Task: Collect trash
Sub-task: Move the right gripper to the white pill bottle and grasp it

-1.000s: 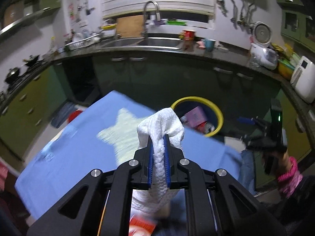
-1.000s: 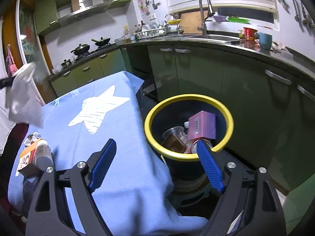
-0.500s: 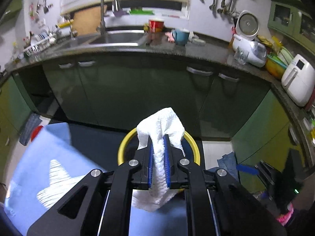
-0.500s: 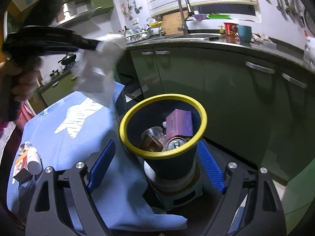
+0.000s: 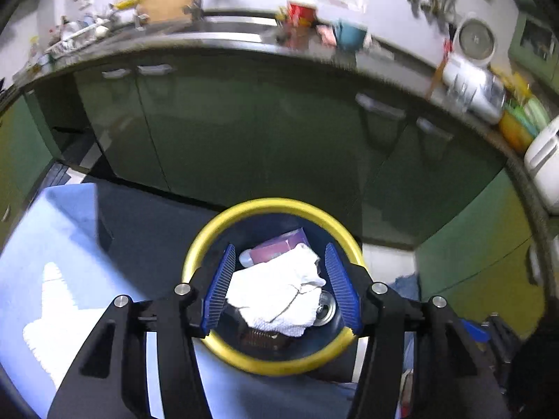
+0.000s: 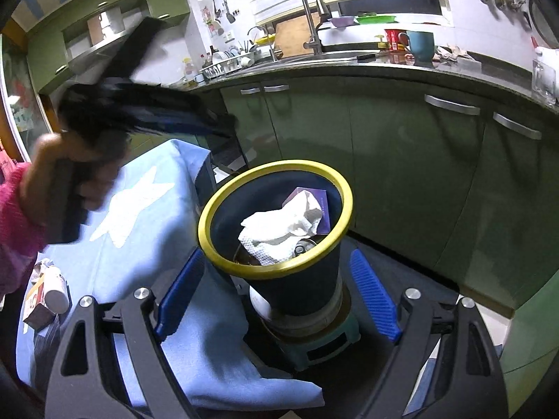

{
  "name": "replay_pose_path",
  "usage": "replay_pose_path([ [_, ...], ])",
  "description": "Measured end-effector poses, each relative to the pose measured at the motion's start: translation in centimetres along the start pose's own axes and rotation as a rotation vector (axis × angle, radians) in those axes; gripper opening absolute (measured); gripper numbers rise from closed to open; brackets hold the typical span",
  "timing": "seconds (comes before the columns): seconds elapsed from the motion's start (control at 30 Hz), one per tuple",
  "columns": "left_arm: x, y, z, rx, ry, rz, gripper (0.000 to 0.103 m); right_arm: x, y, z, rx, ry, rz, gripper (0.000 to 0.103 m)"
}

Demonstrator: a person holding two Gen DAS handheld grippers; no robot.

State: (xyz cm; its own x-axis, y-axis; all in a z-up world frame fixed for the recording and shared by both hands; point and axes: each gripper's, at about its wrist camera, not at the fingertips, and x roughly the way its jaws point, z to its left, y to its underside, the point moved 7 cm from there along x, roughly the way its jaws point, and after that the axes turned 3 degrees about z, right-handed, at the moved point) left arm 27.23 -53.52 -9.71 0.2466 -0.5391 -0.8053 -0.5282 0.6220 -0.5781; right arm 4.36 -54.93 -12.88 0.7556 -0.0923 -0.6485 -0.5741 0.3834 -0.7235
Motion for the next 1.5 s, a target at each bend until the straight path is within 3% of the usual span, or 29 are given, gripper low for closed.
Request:
replay_pose_path([
  [0.1,-6.7,0.9,1.9,-0.025,-0.027,-0.128,0.078,0.0,0.0,1.0,-0.019,-0.022,0.003,0.081],
  [0.23,-14.5,3.9,5.6,-0.083,-0.056,-0.266,0.087,-0.1,0.2,3.6,-0.081,-0.073,0.011,0.081],
  [0.37,-21.6,9.3,11.5,-0.190,-0.190,-0.401,0.089,0.3,0.7,7.6,-0.170,-0.126,0.039,0.081],
  [0.5,-26.6,15.0,17.2,-0.302,-0.294,-0.477,0.092,0.7,1.4,12.4,-0.266,-0.195,0.061,0.081],
  [0.67,-31.3,22.7,24.1,-0.426,-0.466,-0.539,0.097,1.8,3.5,20.0,-0.411,-0.370,0.146,0.081],
  [0.87,-34.7,30.6,32.0,-0.594,-0.646,-0.593,0.098,2.6,5.5,28.0,-0.588,-0.520,0.234,0.076],
  [1.0,-35.4,34.8,35.7,-0.702,-0.660,-0.627,0.098,3.6,5.8,31.9,-0.679,-0.563,0.329,0.064],
  [1.07,-35.2,36.5,36.7,-0.735,-0.672,-0.626,0.098,4.3,5.7,33.3,-0.712,-0.570,0.387,0.063],
  [1.27,-33.7,37.4,36.5,-0.715,-0.704,-0.592,0.098,6.5,6.3,35.4,-0.813,-0.541,0.558,0.062],
  [1.33,-33.3,37.0,36.1,-0.713,-0.703,-0.585,0.098,7.2,6.8,35.5,-0.829,-0.527,0.611,0.056],
  [1.5,-32.5,36.6,35.7,-0.699,-0.714,-0.565,0.098,8.5,8.1,36.3,-0.876,-0.479,0.688,0.055],
])
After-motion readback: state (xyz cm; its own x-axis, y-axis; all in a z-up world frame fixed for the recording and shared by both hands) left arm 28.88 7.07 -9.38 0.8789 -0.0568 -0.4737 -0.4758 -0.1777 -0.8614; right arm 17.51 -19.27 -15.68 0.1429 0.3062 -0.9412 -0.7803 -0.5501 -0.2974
